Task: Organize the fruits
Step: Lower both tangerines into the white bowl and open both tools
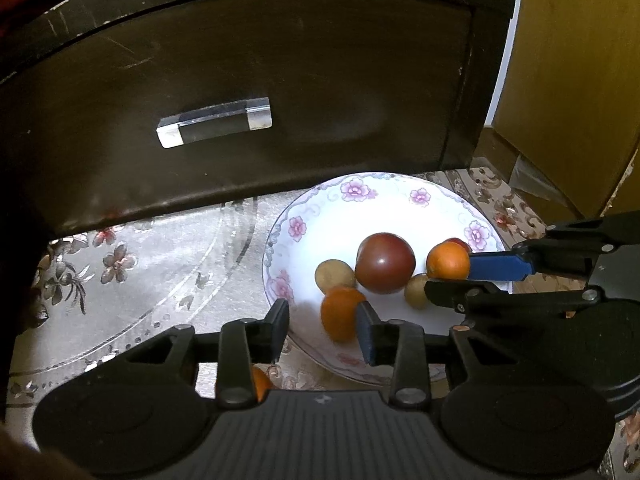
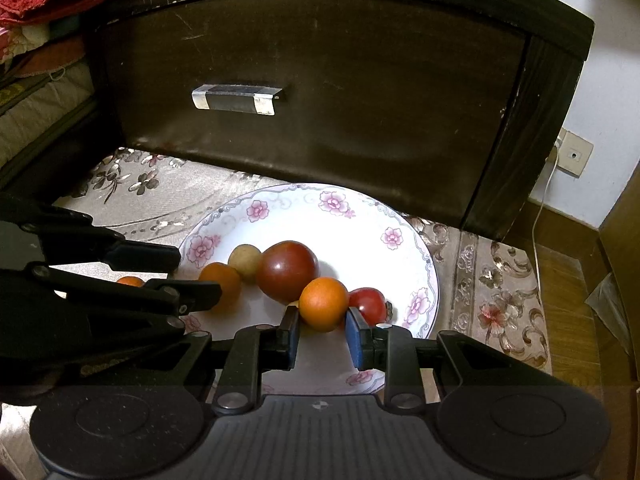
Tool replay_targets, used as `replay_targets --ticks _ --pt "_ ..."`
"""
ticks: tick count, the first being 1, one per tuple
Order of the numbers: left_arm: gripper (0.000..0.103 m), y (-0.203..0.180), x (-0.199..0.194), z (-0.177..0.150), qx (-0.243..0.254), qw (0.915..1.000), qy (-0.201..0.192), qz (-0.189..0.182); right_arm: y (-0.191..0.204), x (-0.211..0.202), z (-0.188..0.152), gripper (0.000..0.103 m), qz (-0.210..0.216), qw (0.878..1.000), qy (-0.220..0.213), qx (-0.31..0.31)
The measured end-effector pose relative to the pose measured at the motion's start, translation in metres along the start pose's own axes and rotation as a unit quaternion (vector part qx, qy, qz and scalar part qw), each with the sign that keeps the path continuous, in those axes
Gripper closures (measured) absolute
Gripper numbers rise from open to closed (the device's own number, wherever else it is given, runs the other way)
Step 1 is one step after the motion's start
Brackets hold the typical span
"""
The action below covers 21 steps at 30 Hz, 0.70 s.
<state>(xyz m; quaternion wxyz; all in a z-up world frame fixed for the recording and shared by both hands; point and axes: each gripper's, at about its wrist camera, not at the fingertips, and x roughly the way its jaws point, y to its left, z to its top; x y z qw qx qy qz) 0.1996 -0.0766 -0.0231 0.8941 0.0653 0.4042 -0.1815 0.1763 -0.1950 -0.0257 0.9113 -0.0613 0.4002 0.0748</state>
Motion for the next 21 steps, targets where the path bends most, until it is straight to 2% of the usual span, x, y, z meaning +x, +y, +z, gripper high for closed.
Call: replay_targets --ticks 6,10,21 --pt "0.061 0.002 -0.006 0.001 0.004 1.0000 -0.004 0.006 0.002 -0.002 0.002 0.077 0.001 1.000 -0.004 0.001" --pt "0.059 0.003 -0.010 0.001 0.004 0.9999 -0.006 0.008 0.001 -0.004 0.002 0.070 -0.004 1.000 -0.010 0.001" --pt "0.054 0.006 -0.023 0.000 0.016 0.9997 -0.008 0.014 0.006 -0.008 0.003 0.070 0.000 1.000 -0.016 -0.002"
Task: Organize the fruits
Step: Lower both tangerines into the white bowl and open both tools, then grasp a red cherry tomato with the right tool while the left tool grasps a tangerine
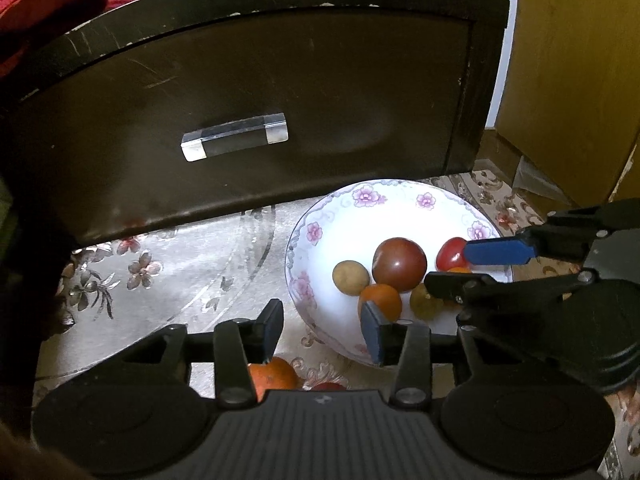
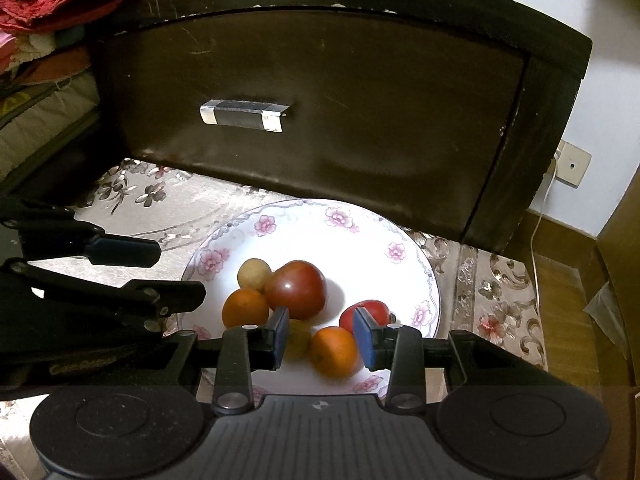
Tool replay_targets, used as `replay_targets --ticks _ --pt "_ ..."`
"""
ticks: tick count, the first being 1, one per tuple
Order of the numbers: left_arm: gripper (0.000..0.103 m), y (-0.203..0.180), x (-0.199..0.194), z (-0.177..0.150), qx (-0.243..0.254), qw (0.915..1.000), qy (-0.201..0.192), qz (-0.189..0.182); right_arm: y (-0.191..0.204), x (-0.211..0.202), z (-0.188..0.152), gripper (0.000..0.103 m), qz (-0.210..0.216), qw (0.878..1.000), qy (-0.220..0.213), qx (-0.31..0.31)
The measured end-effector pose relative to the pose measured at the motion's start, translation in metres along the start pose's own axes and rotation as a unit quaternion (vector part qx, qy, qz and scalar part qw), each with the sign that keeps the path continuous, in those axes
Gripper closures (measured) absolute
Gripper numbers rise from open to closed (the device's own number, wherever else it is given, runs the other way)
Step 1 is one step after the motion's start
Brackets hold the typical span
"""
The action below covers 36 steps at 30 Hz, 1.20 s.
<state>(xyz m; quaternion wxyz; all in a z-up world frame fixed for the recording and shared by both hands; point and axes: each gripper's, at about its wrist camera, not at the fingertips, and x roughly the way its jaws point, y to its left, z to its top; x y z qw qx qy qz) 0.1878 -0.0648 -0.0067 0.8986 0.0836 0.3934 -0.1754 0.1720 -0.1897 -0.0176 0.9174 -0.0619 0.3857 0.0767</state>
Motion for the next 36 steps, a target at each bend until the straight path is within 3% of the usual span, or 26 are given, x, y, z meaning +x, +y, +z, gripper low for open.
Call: replay_targets --ticks 15,22,36 --pt "0.051 0.015 -0.024 -0.018 0.021 0.9995 0.022 0.010 0.011 -0.014 -0.001 0.070 0.017 1.000 -0.007 -0.003" --pt "0.051 0.027 -0.028 -0.041 0.039 0.9978 0.051 0.013 0.027 -0.030 -0.011 0.070 0.057 0.998 0.000 -0.020" --pt "0.051 0.057 -0.030 -0.046 0.014 0.9989 0.046 -0.002 0.069 -0.009 -0.022 0.070 0.134 0.988 0.047 -0.060"
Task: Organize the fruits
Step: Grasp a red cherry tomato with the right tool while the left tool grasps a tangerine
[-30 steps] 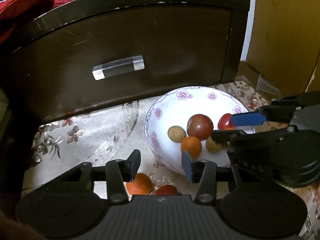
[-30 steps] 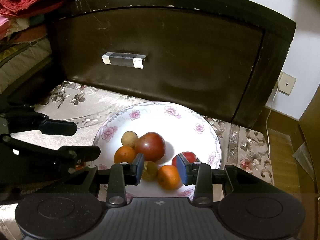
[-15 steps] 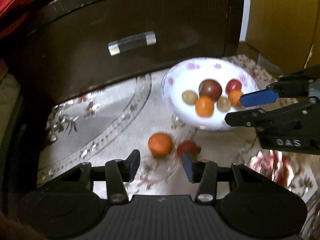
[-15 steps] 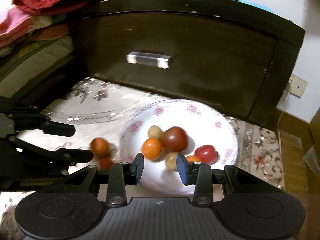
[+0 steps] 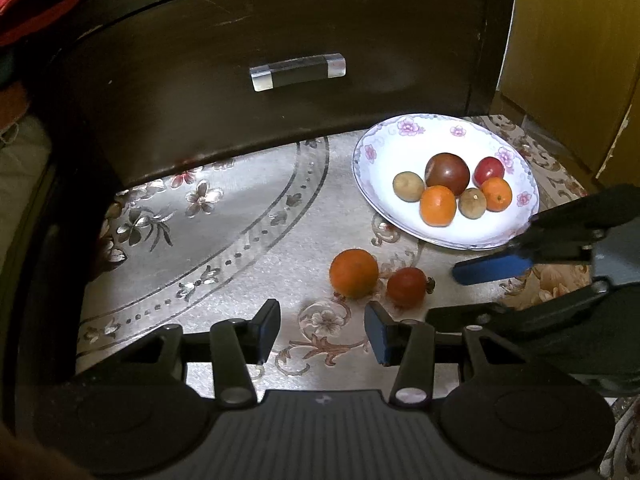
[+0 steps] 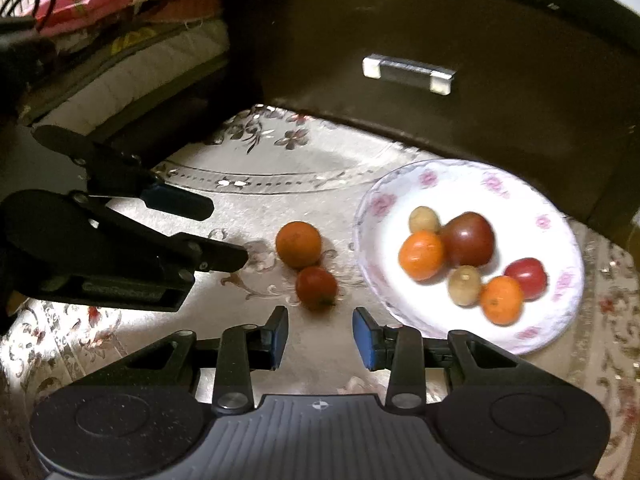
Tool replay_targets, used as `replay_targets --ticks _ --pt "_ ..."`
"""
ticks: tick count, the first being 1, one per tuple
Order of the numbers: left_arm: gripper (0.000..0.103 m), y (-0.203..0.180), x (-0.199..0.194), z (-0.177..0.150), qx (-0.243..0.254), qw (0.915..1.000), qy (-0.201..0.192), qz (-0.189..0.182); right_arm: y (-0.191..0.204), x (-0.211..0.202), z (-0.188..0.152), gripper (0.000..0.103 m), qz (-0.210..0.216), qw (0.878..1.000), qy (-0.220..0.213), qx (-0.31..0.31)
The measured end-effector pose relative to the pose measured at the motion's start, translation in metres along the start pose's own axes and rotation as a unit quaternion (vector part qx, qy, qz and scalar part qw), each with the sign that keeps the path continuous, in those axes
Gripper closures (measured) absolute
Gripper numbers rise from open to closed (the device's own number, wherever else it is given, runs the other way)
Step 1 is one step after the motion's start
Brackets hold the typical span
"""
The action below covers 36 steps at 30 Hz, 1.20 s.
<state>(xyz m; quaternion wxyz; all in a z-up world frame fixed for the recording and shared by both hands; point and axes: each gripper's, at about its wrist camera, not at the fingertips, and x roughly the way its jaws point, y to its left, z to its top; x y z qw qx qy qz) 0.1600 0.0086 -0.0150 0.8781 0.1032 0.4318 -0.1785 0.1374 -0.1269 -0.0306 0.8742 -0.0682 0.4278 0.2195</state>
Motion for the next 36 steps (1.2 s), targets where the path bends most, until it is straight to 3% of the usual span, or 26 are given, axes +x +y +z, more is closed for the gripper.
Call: replay_targets --ticks 13,24,30,36 --pt "0.052 0.005 0.003 0.002 -0.008 0.9998 -0.003 -0.016 -0.002 0.035 0.008 0.074 -0.004 1.000 0.007 0.019" --pt "0.052 -0.010 0.034 0.010 -0.003 0.9993 -0.003 -0.037 -0.012 0.020 0.000 0.077 -0.012 0.999 0.025 0.039" --pt "0.052 -0.018 0.053 0.014 -0.001 0.9997 -0.004 -0.023 -0.022 0.011 -0.010 0.077 -0.014 0.998 0.034 0.051" --pt "0.062 -0.019 0.058 0.013 -0.004 0.9998 0.002 -0.019 -0.027 0.007 -0.013 0.077 -0.012 0.998 0.036 0.056"
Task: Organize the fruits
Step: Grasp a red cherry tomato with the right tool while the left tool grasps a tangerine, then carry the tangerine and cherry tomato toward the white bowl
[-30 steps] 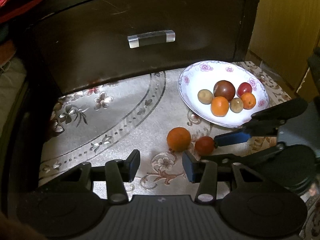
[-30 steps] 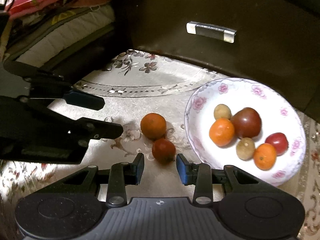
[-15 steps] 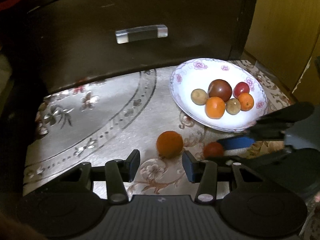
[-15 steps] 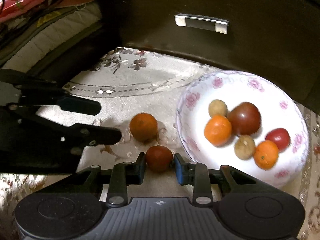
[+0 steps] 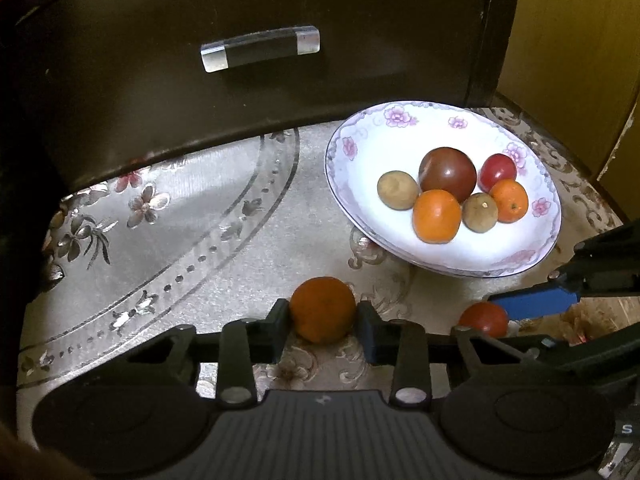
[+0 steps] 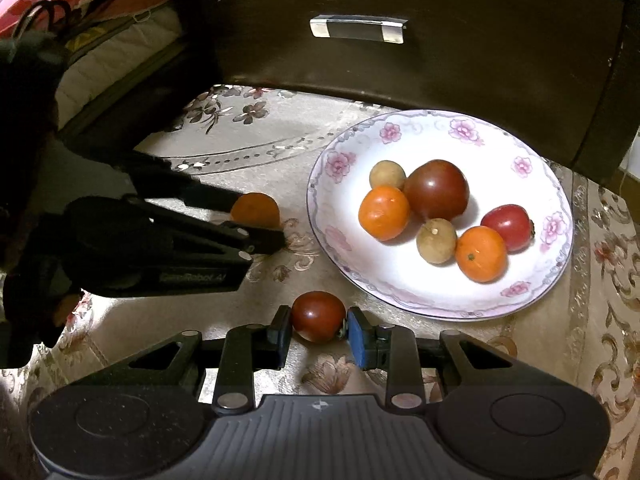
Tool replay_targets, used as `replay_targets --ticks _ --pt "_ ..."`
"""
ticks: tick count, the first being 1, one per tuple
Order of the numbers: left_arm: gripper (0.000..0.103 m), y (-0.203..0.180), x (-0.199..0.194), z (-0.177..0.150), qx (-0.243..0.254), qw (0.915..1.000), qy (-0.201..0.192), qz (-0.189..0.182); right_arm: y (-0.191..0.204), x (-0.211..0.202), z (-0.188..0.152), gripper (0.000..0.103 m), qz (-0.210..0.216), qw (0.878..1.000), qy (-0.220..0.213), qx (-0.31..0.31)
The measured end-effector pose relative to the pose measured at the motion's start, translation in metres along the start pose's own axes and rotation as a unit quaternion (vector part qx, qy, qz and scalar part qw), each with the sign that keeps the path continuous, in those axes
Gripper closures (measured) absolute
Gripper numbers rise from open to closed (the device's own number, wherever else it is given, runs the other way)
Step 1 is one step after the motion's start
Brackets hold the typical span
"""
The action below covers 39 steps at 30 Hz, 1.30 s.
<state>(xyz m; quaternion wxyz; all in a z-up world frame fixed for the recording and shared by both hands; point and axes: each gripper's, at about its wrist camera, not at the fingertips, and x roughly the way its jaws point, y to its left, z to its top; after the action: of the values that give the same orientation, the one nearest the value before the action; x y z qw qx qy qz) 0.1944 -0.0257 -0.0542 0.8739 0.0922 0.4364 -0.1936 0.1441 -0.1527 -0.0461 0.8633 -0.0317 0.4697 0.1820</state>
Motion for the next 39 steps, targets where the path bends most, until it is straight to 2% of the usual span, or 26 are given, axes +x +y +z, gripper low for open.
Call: replay_targets --ticks 11,20,28,39 --pt "0.063 -0.002 -0.017 -0.007 -0.009 0.9998 0.016 -0.010 -0.003 -0.003 -0.001 0.077 -0.012 1.000 0.001 0.000" --pt "0.063 -0.030 -0.053 -0.031 0.006 0.9992 0.035 -0.017 0.001 -0.016 -0.011 0.077 -0.031 0.999 0.006 -0.012" --pt "0.063 -0.042 -0.066 -0.047 0.005 0.9986 0.050 -0.018 0.010 -0.032 -0.026 0.077 -0.042 0.999 0.002 -0.023" --pt "0.063 -0.047 -0.078 -0.040 0.006 0.9994 0.027 -0.022 0.020 -0.041 -0.033 0.077 -0.052 0.998 -0.002 -0.025"
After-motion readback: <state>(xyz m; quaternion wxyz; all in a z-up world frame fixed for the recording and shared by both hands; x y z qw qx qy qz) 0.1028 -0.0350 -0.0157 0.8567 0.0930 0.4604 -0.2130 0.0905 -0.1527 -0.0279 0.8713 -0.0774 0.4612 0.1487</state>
